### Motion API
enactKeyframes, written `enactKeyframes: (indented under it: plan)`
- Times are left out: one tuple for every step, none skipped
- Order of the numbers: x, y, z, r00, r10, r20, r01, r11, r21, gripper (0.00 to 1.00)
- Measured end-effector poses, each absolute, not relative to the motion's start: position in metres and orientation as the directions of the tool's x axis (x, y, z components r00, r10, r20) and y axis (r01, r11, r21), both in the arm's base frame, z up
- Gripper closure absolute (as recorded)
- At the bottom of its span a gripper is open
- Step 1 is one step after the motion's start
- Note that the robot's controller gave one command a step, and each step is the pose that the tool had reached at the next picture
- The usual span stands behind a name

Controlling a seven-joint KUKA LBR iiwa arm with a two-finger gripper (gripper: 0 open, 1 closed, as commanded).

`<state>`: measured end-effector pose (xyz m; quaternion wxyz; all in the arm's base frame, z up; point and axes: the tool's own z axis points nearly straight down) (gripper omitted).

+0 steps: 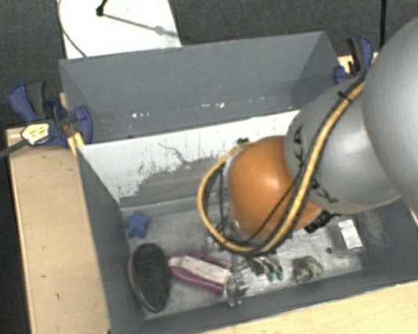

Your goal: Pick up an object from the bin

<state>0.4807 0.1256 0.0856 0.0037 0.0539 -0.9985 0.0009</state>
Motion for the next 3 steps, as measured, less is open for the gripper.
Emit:
enactKeyframes:
  plan:
    - [0.491,0.147,0.08,-0.999,-0.047,-0.003,-0.047,0.999,0.002,0.0]
    - [0.491,0.146,0.081,-0.999,-0.042,-0.003,-0.042,0.999,0.002,1.0]
    - [0.494,0.145,0.206,-0.999,-0.053,-0.009,-0.053,0.999,0.002,1.0]
